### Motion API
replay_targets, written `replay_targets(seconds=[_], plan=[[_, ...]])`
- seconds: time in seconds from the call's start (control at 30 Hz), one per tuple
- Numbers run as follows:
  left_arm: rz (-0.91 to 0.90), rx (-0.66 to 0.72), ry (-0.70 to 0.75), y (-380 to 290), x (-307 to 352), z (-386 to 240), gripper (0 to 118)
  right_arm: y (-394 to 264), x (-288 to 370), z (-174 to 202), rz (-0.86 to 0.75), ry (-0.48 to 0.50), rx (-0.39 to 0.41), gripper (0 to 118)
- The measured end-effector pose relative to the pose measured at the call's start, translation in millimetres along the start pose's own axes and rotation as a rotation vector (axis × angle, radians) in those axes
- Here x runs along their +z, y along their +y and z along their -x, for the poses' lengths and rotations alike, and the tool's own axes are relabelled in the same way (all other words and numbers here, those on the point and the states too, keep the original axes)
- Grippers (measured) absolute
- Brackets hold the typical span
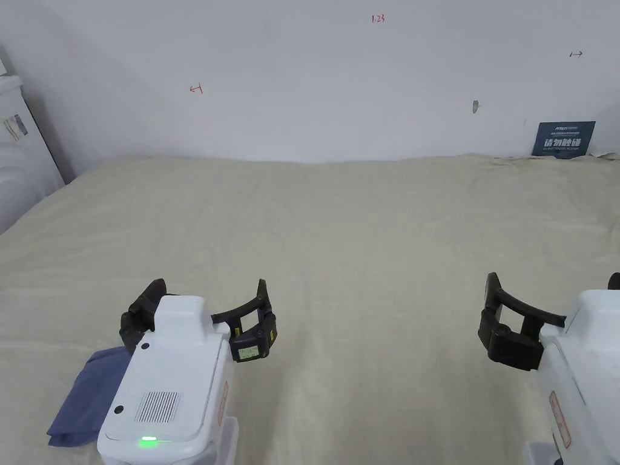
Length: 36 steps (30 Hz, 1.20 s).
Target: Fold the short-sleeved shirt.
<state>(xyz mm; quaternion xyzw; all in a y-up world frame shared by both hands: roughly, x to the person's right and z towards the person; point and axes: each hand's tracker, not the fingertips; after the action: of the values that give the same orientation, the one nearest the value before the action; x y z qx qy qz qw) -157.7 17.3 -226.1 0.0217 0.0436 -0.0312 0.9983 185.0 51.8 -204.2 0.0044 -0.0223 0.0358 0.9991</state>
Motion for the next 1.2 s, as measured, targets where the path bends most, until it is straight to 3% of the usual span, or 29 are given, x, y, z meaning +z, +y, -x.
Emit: replay_targets(seconds=[0.2,0.37,0.6,1.2], plan=[[0.006,0.006,0.000,-0.5,-0.2,1.1,118,5.9,-1.1,-0.1,0.082,-0.014,-0.005,111],[0.005,0.007,-0.001,1.2,0.2,2.8,118,16.5,-13.8,-7.7,0.286,0.017,-0.161,111],[-0.002,0.021,0.002,4.7,-0.4,5.9,118,23.4,-35.2,-6.8,0.639,-0.198,-0.290,111],[-0.005,0.032,0.007,7.7,-1.7,8.5,118,15.3,-34.8,-2.9,0.632,-0.191,-0.216,111]])
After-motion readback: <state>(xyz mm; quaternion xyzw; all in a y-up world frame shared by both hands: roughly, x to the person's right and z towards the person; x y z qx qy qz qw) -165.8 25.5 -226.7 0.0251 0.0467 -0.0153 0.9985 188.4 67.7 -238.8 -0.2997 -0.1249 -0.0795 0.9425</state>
